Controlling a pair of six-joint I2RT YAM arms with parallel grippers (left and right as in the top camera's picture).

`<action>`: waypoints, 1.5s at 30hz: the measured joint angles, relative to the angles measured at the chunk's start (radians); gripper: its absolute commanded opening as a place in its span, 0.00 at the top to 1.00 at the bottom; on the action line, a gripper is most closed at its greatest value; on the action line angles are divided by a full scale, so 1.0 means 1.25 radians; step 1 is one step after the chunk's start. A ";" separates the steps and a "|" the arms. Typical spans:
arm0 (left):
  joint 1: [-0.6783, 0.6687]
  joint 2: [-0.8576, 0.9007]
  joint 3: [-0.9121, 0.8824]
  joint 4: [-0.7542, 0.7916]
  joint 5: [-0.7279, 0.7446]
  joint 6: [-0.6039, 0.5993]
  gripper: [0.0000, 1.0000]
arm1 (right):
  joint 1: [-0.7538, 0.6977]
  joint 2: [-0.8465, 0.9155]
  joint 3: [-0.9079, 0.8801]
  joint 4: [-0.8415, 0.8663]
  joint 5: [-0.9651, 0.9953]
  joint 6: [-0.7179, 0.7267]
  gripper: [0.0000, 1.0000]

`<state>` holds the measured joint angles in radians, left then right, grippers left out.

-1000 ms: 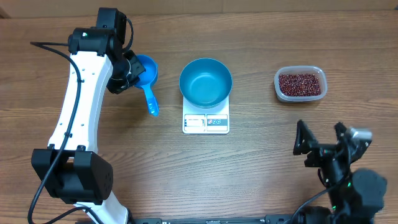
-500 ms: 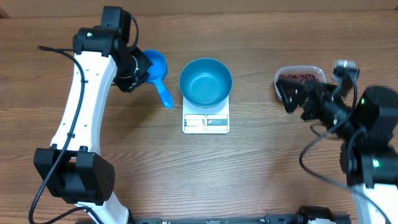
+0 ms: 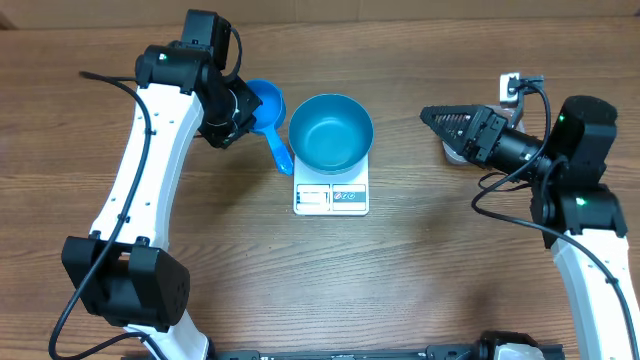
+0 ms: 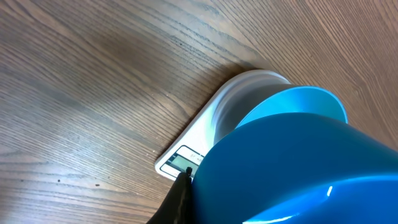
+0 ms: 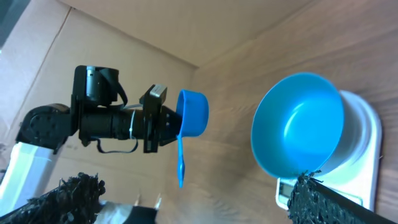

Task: Scoop item into bowl and weigh 150g on scale
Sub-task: 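Move the right gripper to the scoop handle above the bowl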

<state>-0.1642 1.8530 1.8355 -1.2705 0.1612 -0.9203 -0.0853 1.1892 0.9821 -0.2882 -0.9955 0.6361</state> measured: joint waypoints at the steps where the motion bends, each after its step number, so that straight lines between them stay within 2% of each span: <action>1: 0.000 0.000 0.000 0.000 0.000 -0.005 0.96 | 0.000 0.002 0.000 0.000 -0.006 0.005 0.00; 7: -0.018 0.000 0.000 0.000 -0.001 -0.089 0.96 | 0.009 0.003 0.000 0.008 -0.026 0.025 0.00; 15: -0.112 0.000 0.000 0.026 0.000 -0.263 0.96 | 0.102 0.003 0.000 0.012 0.019 0.033 0.00; 26: -0.228 0.000 0.000 0.101 0.003 -0.340 0.96 | 0.204 0.003 0.000 -0.045 0.144 0.035 0.01; 34: -0.251 0.000 0.000 0.142 0.040 -0.376 0.96 | 0.222 0.007 0.000 -0.046 0.188 0.037 0.18; 38: -0.261 0.000 0.000 0.158 0.057 -0.397 0.96 | 0.234 0.023 0.000 -0.046 0.195 0.036 0.21; 43: -0.273 0.000 0.000 0.188 0.070 -0.405 0.96 | 0.265 0.054 0.000 -0.045 0.196 0.034 0.32; 45: -0.278 0.000 0.000 0.191 0.072 -0.410 0.96 | 0.275 0.063 0.000 -0.038 0.196 0.031 0.33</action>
<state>-0.5114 1.8530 1.8355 -1.0317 0.2516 -1.4334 0.2581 1.2686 0.9821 -0.3351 -0.7509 0.6754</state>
